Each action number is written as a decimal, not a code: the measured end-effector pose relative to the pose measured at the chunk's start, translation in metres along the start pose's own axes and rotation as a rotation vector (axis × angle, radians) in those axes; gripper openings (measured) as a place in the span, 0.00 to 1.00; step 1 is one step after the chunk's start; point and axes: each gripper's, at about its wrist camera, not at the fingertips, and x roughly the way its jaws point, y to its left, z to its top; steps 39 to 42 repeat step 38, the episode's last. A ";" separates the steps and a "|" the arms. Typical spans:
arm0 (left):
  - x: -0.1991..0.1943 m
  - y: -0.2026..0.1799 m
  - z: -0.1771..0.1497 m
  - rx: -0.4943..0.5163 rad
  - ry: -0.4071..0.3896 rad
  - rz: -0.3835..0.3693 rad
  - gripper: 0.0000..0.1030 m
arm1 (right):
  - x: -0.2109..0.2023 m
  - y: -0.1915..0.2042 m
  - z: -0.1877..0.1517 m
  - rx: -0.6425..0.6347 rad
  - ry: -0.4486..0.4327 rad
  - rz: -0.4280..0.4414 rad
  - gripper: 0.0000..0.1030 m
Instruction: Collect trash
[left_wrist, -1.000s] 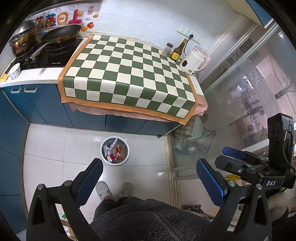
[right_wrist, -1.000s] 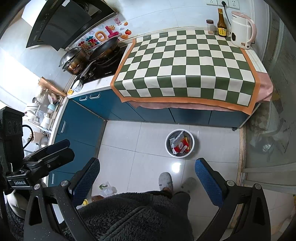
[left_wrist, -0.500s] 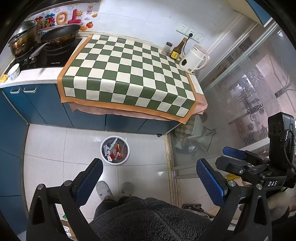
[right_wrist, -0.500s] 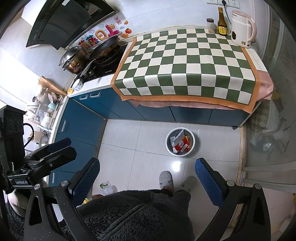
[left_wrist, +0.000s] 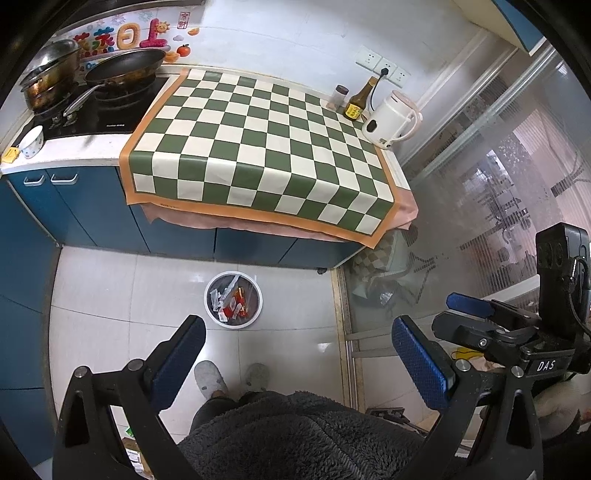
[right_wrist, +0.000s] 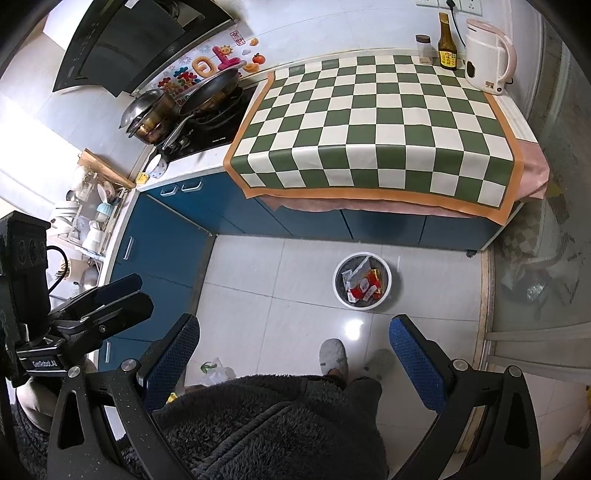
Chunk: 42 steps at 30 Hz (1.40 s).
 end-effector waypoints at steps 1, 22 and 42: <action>-0.001 0.001 0.000 -0.002 0.000 0.000 1.00 | 0.001 0.001 0.000 -0.001 0.000 0.000 1.00; -0.003 0.003 0.005 -0.016 -0.015 0.006 1.00 | 0.001 0.008 0.003 -0.004 -0.002 0.003 1.00; -0.006 0.004 0.007 -0.016 -0.028 0.003 1.00 | 0.002 0.012 0.002 -0.001 -0.007 0.004 1.00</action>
